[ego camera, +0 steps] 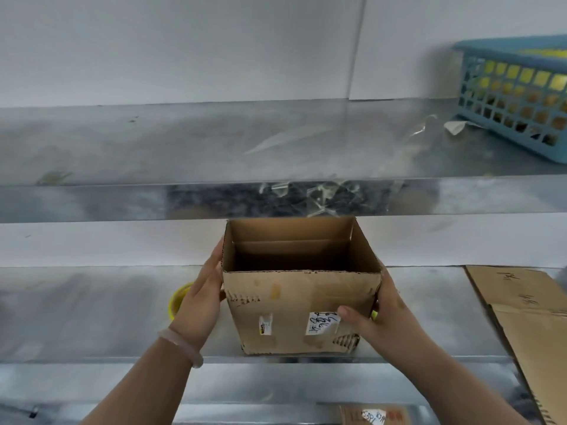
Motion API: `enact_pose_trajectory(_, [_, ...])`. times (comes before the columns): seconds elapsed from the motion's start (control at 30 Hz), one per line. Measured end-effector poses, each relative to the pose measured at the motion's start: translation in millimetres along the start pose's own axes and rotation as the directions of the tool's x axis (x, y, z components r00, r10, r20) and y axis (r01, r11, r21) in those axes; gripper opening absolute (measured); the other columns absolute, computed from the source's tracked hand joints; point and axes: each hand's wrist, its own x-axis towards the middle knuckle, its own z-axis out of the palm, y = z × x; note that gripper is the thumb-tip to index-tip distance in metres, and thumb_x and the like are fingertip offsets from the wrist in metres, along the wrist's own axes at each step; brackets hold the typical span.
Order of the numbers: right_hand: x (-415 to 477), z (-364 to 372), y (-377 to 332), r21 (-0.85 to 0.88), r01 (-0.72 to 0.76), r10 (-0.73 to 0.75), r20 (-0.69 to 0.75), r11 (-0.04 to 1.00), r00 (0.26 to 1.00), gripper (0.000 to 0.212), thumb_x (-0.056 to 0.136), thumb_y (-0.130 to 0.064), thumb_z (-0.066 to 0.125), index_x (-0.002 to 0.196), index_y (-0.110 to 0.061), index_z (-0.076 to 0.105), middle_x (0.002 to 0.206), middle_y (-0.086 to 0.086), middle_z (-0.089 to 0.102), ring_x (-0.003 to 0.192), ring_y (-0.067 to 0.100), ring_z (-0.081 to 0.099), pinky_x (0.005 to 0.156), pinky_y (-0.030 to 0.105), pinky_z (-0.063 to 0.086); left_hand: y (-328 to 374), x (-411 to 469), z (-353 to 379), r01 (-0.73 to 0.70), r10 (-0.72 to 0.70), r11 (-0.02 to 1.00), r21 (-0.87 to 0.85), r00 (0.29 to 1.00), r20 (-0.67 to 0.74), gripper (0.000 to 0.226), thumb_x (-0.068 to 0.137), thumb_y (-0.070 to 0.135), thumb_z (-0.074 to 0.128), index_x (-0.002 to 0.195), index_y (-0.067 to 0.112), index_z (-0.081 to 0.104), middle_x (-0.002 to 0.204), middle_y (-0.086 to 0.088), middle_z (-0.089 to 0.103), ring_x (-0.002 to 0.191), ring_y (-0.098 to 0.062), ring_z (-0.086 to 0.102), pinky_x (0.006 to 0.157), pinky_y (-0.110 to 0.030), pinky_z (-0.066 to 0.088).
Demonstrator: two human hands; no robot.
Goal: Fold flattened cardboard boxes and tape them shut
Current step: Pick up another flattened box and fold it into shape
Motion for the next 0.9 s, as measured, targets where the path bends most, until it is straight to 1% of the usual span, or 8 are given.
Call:
enact_pose_trajectory(0.13, [2.5, 0.6, 6.5, -0.089, 0.025, -0.023, 0.014, 0.996, 1.0, 0.101, 0.079, -0.032, 0.079, 0.149, -0.054, 0.009, 0.141, -0.026, 0.042, 0.127, -0.006, 0.045, 0.105, 0.032, 0.048, -6.9, 5.4, -6.5, -0.012, 0.013, 1.0, -0.019, 1.0, 0.023, 0.038, 0.102, 0.036, 0.033, 0.138, 0.042, 0.045, 0.128, 0.015, 0.061, 0.116, -0.002, 0.058, 0.092, -0.026, 0.052])
enact_pose_trajectory(0.33, [4.4, 5.0, 10.3, -0.085, 0.075, -0.079, -0.044, 0.994, 0.996, 0.096, 0.064, -0.077, 0.067, 0.143, -0.064, 0.015, 0.147, -0.023, 0.034, 0.135, 0.006, 0.041, 0.106, 0.042, 0.046, -4.5, 11.1, -7.4, 0.111, -0.09, 0.985, -0.134, 0.984, 0.153, 0.052, 0.092, 0.058, 0.029, 0.137, 0.039, 0.048, 0.129, 0.012, 0.061, 0.125, -0.007, 0.052, 0.102, -0.031, 0.041])
enact_pose_trajectory(0.47, [5.8, 4.1, 11.8, -0.011, 0.08, -0.081, -0.056, 0.997, 0.995, 0.072, 0.072, -0.066, 0.069, 0.134, -0.069, 0.032, 0.138, -0.032, 0.04, 0.129, 0.002, 0.045, 0.105, 0.04, 0.047, 3.9, 22.0, -10.5, 0.073, -0.068, 0.997, -0.014, 0.976, 0.207, 0.038, 0.095, 0.035, 0.05, 0.132, 0.044, 0.052, 0.138, 0.015, 0.049, 0.126, -0.007, 0.047, 0.107, -0.039, 0.041])
enact_pose_trajectory(0.57, [6.5, 2.0, 7.9, -0.03, 0.102, -0.105, -0.105, 0.994, 0.989, 0.046, 0.08, -0.063, 0.059, 0.124, -0.069, 0.046, 0.136, -0.036, 0.041, 0.13, -0.008, 0.04, 0.109, 0.034, 0.042, 2.6, 28.3, -13.2, -0.03, 0.003, 0.986, 0.162, 0.986, 0.164, 0.037, 0.088, 0.028, 0.061, 0.124, 0.039, 0.061, 0.133, 0.015, 0.048, 0.123, 0.0, 0.046, 0.108, -0.032, 0.039])
enact_pose_trajectory(0.63, [8.4, 2.8, 4.1, -0.092, 0.121, -0.133, -0.143, 0.988, 0.981, 0.03, 0.085, -0.06, 0.057, 0.114, -0.067, 0.056, 0.136, -0.039, 0.039, 0.127, -0.013, 0.039, 0.103, 0.024, 0.042, -1.0, 28.5, -13.4, -0.088, 0.051, 0.967, 0.237, 0.986, 0.158, 0.031, 0.089, 0.032, 0.056, 0.119, 0.032, 0.065, 0.13, 0.014, 0.05, 0.12, 0.004, 0.047, 0.104, -0.024, 0.041])
enact_pose_trajectory(0.7, [11.2, 3.9, -0.1, -0.142, 0.113, -0.136, -0.163, 0.983, 0.977, 0.018, 0.087, -0.061, 0.054, 0.1, -0.06, 0.066, 0.133, -0.039, 0.04, 0.122, -0.014, 0.041, 0.094, 0.018, 0.044, 2.8, 24.2, -10.8, 0.008, -0.033, 0.993, 0.114, 0.975, 0.219, 0.041, 0.098, 0.043, 0.035, 0.116, 0.027, 0.068, 0.129, 0.017, 0.053, 0.12, -0.001, 0.05, 0.097, -0.022, 0.047])
enact_pose_trajectory(0.8, [16.5, 3.5, -1.7, -0.213, 0.058, -0.105, -0.219, 0.975, 0.97, 0.019, 0.083, -0.052, 0.06, 0.096, -0.041, 0.067, 0.129, -0.035, 0.043, 0.116, -0.012, 0.046, 0.081, 0.014, 0.046, 5.8, 20.6, -10.6, 0.139, -0.141, 0.99, 0.027, 0.941, 0.307, 0.061, 0.097, 0.06, 0.018, 0.125, 0.029, 0.063, 0.134, 0.014, 0.053, 0.127, -0.01, 0.047, 0.104, -0.036, 0.044])
enact_pose_trajectory(0.9, [22.3, -1.1, -2.2, -0.195, 0.011, -0.061, -0.25, 0.981, 0.966, 0.053, 0.077, -0.044, 0.072, 0.125, -0.043, 0.05, 0.126, -0.026, 0.045, 0.114, -0.001, 0.05, 0.075, 0.016, 0.051, 1.5, 21.2, -11.6, -0.018, -0.035, 0.977, 0.213, 0.969, 0.243, 0.032, 0.096, 0.036, 0.054, 0.126, 0.045, 0.049, 0.132, 0.016, 0.05, 0.125, -0.01, 0.048, 0.091, -0.029, 0.052])
